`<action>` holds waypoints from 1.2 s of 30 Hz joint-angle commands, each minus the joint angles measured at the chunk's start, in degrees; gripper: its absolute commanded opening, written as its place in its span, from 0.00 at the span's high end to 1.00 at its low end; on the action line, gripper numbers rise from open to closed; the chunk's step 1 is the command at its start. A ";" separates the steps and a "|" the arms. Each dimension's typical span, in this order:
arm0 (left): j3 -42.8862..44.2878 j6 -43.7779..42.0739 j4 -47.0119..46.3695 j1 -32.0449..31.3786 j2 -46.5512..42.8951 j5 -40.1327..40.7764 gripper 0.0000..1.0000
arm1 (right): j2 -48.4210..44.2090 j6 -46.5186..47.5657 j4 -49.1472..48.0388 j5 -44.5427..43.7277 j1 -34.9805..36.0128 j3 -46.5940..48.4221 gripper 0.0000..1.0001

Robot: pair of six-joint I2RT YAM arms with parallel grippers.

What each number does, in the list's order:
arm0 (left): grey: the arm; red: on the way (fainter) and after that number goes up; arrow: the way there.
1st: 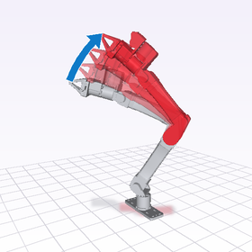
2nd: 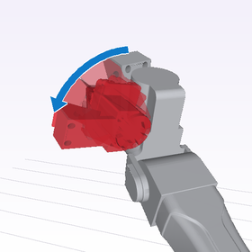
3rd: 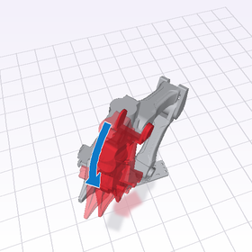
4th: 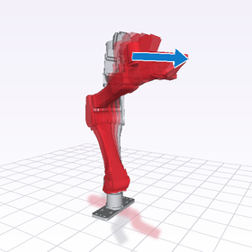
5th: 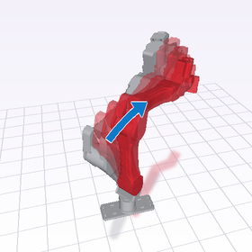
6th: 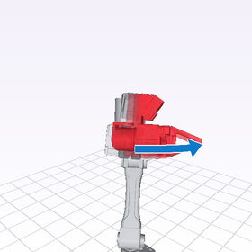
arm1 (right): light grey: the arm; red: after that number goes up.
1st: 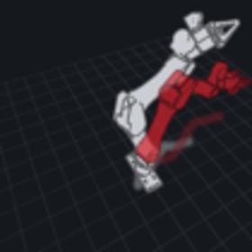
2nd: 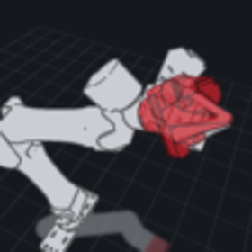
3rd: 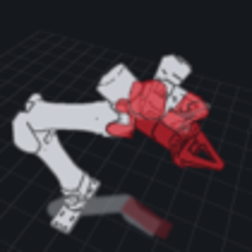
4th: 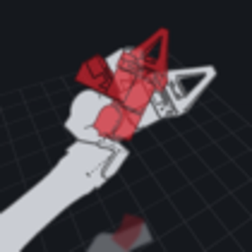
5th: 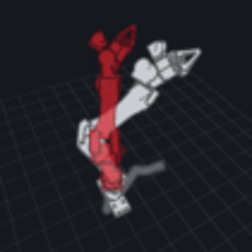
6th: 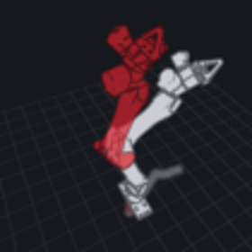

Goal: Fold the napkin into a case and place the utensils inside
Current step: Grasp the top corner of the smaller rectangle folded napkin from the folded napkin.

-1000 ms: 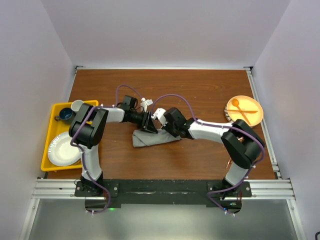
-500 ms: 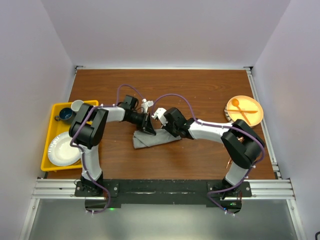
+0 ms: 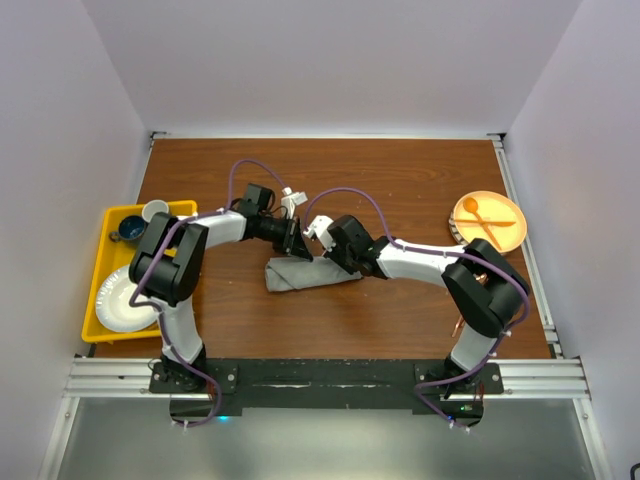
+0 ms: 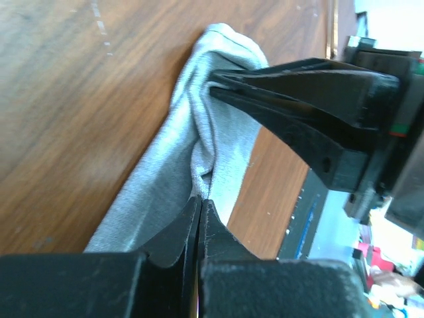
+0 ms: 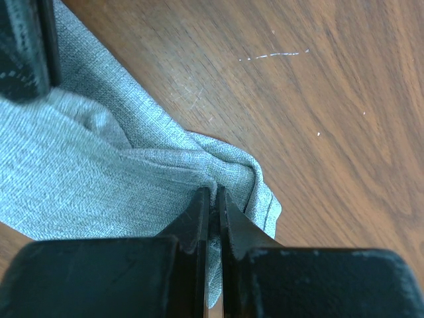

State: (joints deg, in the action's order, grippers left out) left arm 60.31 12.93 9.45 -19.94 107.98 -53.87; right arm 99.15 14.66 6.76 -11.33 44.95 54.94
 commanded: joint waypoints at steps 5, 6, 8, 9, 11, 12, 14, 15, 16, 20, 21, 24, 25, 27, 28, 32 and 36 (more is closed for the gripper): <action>-0.46 0.08 -1.11 0.43 3.90 8.07 1.00 | -1.59 0.02 1.67 -2.64 -0.65 0.08 1.00; -0.72 0.17 -1.19 0.43 4.42 8.68 1.00 | -1.94 -0.06 1.76 -2.99 -0.65 0.26 1.00; -0.81 -0.09 -0.58 0.43 5.04 9.21 1.00 | -2.12 -0.50 2.63 -3.17 -0.65 0.96 1.00; -0.81 -0.18 -0.32 0.43 5.39 9.65 1.00 | -2.30 -0.77 3.07 -3.34 -0.65 2.01 0.96; -0.99 -0.62 0.04 0.43 5.74 9.83 1.00 | -3.00 -1.90 5.26 -3.26 -0.65 3.41 0.80; -1.08 -0.62 0.04 0.43 5.83 9.92 1.00 | -3.96 -2.43 6.58 -2.82 -0.65 5.42 0.76; -1.34 -0.54 -0.22 0.43 5.83 9.92 1.00 | -4.84 -4.10 10.52 -2.21 -0.65 7.80 0.68; -1.43 -0.54 -0.14 0.43 5.92 9.92 1.00 | -5.98 -4.54 11.68 -1.77 -0.74 9.99 0.65; -1.43 -0.54 -0.31 0.52 5.92 9.92 1.00 | -6.60 -5.24 12.74 -1.15 -0.74 10.97 0.63; -1.69 -0.62 -0.49 0.43 6.18 9.92 1.00 | -9.59 -5.95 16.52 0.78 -0.83 13.44 0.61; -1.78 -0.71 -0.49 0.43 6.27 9.92 1.00 | -10.29 -5.78 16.53 1.13 -0.91 12.66 0.62; -1.95 -0.54 -0.66 0.43 6.45 9.57 1.00 | -12.05 -4.11 15.12 2.54 -0.91 9.50 0.78; -2.04 -0.45 -0.75 0.43 6.54 9.40 1.00 | -12.14 -3.41 14.86 3.07 -0.83 8.96 0.83; -2.04 -0.45 -0.67 0.43 6.71 9.48 1.00 | -11.97 -2.70 14.42 5.00 -0.83 7.65 0.97; -2.04 -0.45 -0.75 0.43 6.71 9.48 1.00 | -12.05 -2.35 13.55 5.79 -0.74 7.12 0.98; -2.13 -0.71 -0.66 0.43 6.80 9.57 1.00 | -11.27 -1.30 8.80 2.82 0.22 2.38 1.00; -2.13 -0.80 -0.66 0.43 6.98 9.57 1.00 | -8.46 0.55 5.20 -1.14 0.40 0.53 1.00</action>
State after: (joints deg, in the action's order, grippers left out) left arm 59.88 13.54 8.16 -19.64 112.62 -49.30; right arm 88.62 12.75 17.96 -8.80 44.95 57.06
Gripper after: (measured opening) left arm 0.016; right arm 0.007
